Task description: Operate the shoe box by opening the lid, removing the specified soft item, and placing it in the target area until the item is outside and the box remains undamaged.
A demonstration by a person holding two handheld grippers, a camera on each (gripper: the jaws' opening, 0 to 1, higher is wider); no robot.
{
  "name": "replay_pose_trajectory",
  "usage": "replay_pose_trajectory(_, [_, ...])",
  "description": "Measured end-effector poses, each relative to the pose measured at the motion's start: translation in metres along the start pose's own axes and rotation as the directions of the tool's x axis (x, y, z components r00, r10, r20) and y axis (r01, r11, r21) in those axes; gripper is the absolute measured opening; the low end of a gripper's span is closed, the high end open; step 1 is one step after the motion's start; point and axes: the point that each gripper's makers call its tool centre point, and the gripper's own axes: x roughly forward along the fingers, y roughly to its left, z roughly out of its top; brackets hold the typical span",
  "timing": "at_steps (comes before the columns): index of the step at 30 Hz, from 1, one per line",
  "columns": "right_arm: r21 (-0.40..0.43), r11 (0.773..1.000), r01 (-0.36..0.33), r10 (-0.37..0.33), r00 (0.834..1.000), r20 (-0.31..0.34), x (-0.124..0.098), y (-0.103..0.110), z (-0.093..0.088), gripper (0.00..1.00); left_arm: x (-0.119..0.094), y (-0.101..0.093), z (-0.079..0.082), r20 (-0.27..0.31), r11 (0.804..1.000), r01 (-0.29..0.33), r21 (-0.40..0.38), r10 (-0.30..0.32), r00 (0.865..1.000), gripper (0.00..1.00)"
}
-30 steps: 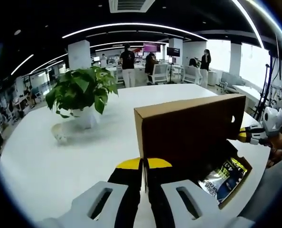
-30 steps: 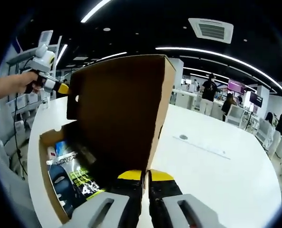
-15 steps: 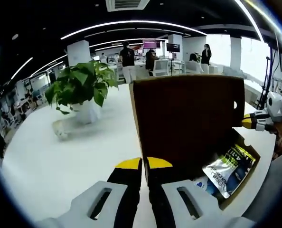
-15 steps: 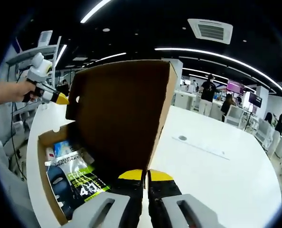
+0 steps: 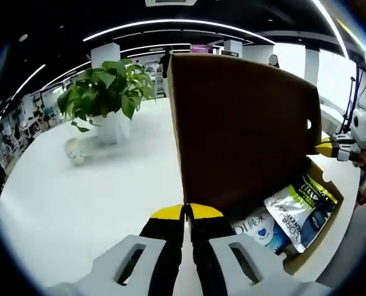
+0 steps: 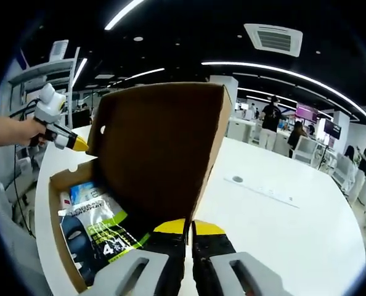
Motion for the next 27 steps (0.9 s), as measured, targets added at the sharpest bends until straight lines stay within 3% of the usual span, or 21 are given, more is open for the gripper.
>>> replay_pose_trajectory(27, [0.024,1.0,0.013,-0.013,1.0,-0.01,0.012,-0.007,0.004,0.0,0.013,0.004,0.012,0.007,1.0,0.011,0.013,-0.011,1.0,0.0])
